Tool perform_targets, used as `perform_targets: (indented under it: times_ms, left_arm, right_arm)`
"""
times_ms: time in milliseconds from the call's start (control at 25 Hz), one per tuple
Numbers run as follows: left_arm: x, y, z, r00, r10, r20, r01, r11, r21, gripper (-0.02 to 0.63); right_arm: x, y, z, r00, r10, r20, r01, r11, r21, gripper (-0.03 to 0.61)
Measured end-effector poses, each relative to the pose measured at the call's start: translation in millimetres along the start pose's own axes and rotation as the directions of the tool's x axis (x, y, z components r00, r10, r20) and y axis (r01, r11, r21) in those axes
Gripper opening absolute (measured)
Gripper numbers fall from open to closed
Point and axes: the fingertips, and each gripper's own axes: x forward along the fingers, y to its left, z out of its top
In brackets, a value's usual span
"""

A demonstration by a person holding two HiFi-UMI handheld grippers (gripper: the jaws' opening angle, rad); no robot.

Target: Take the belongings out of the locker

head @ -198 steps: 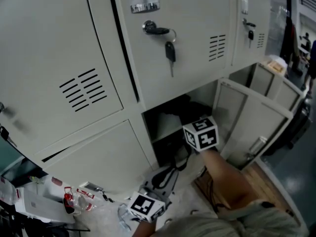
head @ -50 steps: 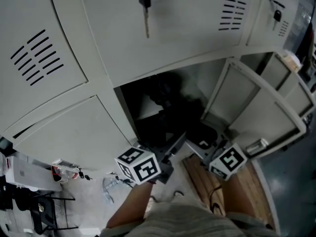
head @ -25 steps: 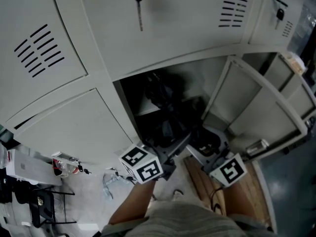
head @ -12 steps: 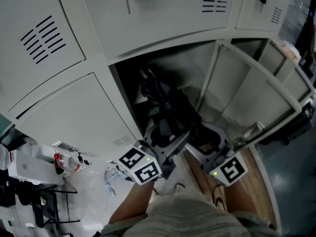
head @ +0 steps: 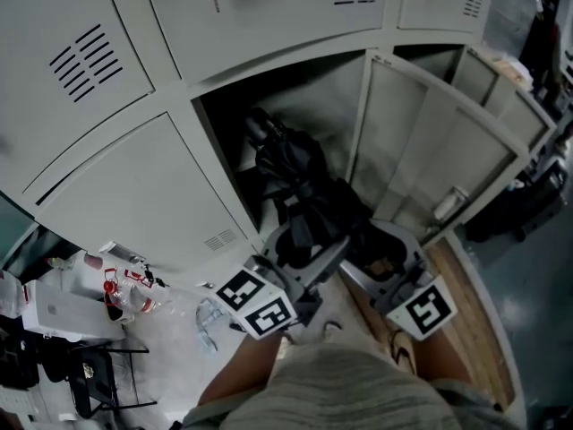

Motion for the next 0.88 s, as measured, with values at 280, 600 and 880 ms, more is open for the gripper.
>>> perform_targets:
  times_ms: [280, 600, 880]
  left_arm:
    - [3, -19, 0, 0.998, -0.068, -0.021, 0.068, 0.998, -0.001, 0.31]
    - [-1, -31, 1, 0.994, -0.105, -0.043, 0.105, 0.994, 0.004, 0.31]
    - [-2, -30, 8, 0.993, -0.109, -0.047, 0.109, 0.994, 0.012, 0.31]
  right_arm:
    - [-16, 3, 10, 0.998, -0.062, -0.001, 0.062, 0.997, -0.036, 0.241]
    - [-23, 10, 19, 0.995, -0.095, 0.017, 0.096, 0.994, -0.06, 0.241]
    - [-18, 10, 23, 0.995, -0.098, 0.018, 0.099, 0.993, -0.068, 0.241]
